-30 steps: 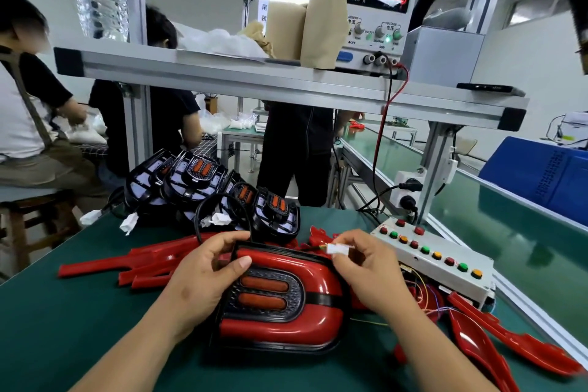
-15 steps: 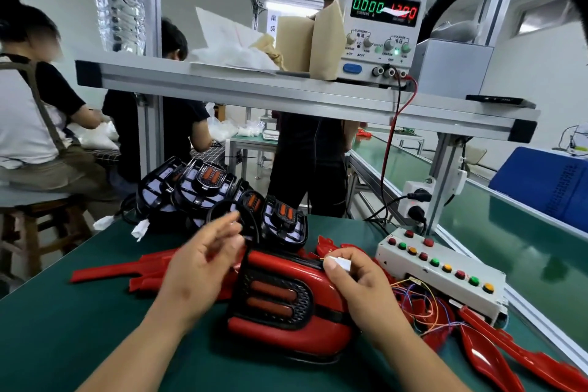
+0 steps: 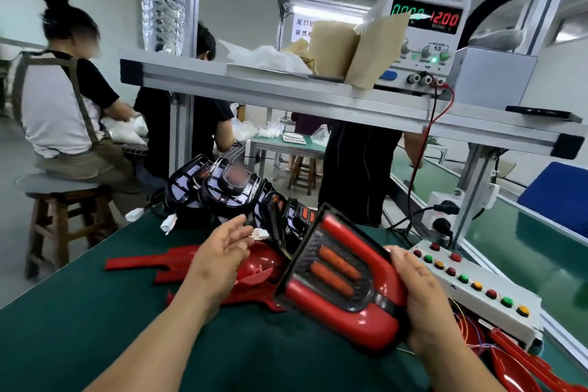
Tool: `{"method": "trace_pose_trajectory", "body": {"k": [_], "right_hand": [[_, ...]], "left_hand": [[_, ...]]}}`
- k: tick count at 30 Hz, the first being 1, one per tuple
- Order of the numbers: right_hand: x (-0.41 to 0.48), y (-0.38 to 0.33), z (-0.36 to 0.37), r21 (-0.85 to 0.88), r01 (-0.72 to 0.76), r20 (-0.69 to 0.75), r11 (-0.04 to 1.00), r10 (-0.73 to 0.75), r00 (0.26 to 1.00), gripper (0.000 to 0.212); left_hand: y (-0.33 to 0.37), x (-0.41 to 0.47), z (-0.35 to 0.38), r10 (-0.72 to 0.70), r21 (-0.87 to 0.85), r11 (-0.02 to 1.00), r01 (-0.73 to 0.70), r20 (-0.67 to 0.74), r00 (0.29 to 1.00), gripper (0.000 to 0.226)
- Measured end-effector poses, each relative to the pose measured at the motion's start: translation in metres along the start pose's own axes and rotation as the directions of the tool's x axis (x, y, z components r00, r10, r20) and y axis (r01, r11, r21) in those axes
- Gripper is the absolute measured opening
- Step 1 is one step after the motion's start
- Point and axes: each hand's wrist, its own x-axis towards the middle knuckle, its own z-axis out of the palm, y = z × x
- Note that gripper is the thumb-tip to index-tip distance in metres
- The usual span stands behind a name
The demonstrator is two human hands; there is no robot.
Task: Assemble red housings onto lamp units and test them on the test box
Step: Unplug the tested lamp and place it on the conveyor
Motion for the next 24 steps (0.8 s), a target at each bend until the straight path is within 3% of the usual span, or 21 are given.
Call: {"method": "trace_pose_trajectory", "body": {"k": [2,5,8,11,13,15,17,20,24], "right_hand": [[0.001,-0.001,-0.003,0.162,-0.057,-0.009,0.985,0.059,0.998,0.075],[0.000,-0.006,-0.005,0.327,-0.087,-0.013,0.941,0.097,0.995,0.088],[-0.002,-0.009,0.000,0.298,-0.060,0.027,0.953,0.055,0.998,0.090],[-0.006,-0.006,0.017,0.285,-0.064,0.052,0.956,0.051,0.997,0.097],[-0.010,-0.002,0.031,0.366,-0.086,0.025,0.927,0.082,0.996,0.088],[-0.011,0.000,0.042,0.448,-0.138,0.060,0.883,0.124,0.990,0.065],[-0.007,-0.001,0.050,0.471,-0.173,0.037,0.865,0.176,0.984,0.054],[0.000,-0.006,0.064,0.475,-0.124,-0.079,0.871,0.183,0.980,0.061],[0.009,-0.010,0.089,0.394,-0.020,-0.251,0.919,0.129,0.960,0.067]], "left_hand": [[0.003,-0.004,0.004,-0.001,-0.085,0.996,0.003,0.016,1.000,0.041],[0.008,-0.011,0.012,-0.054,-0.211,0.975,0.073,0.095,0.994,0.078],[0.015,-0.019,0.029,-0.068,-0.325,0.935,0.140,0.224,0.972,0.089],[0.013,-0.030,0.048,-0.017,-0.349,0.926,0.143,0.339,0.940,0.075],[0.008,-0.037,0.050,-0.045,-0.324,0.934,0.153,0.318,0.947,0.064],[0.011,-0.037,0.055,-0.075,-0.279,0.943,0.181,0.354,0.932,0.074],[0.007,-0.047,0.050,0.049,-0.388,0.914,0.120,0.399,0.916,0.085],[0.011,-0.047,0.052,0.121,-0.543,0.834,0.094,0.347,0.930,0.106],[0.017,-0.057,0.064,0.272,-0.545,0.838,-0.024,0.381,0.883,0.101]]}}
